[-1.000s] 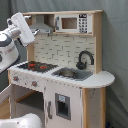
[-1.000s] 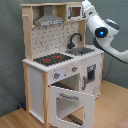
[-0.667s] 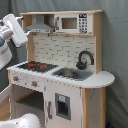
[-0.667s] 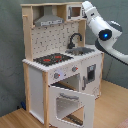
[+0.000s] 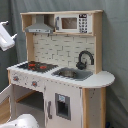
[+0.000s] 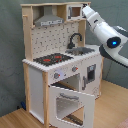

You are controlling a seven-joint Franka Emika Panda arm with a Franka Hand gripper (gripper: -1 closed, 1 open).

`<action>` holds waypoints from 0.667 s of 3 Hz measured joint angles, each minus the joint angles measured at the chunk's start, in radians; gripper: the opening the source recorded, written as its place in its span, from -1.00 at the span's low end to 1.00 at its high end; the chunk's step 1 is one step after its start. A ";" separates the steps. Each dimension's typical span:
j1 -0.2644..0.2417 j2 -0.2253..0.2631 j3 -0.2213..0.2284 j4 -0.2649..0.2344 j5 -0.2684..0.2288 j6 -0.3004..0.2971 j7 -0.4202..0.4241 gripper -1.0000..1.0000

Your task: Play with the kitchen

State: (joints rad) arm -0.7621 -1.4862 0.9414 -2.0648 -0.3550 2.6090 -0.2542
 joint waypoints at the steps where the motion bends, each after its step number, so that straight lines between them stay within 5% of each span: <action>1: 0.074 -0.004 0.040 0.000 -0.011 -0.047 -0.036 1.00; 2: 0.146 -0.004 0.090 0.000 -0.019 -0.096 -0.067 1.00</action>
State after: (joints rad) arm -0.6156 -1.4904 1.0312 -2.0645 -0.3743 2.5129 -0.3208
